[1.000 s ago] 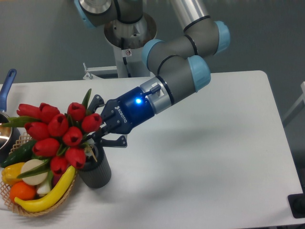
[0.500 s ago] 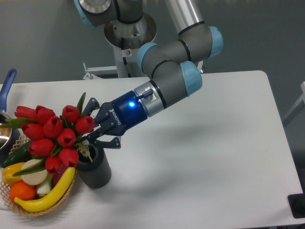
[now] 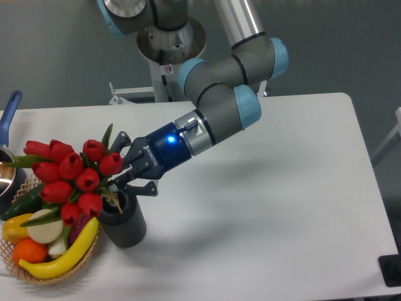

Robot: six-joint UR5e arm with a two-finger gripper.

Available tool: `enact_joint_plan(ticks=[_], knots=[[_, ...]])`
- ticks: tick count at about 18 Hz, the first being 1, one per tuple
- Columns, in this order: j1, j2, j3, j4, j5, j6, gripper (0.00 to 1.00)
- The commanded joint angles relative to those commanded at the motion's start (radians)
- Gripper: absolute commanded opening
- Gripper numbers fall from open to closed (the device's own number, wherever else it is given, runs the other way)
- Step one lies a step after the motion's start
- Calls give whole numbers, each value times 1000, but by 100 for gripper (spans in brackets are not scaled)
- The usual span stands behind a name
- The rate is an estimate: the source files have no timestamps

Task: Insert the flowers into the vase
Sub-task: 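Push the stems deeper into the vase and open the gripper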

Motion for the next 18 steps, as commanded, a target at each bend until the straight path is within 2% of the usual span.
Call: enact_joint_plan(ticks=[18], knots=[[-2,-31,-57,2,63,81,13]])
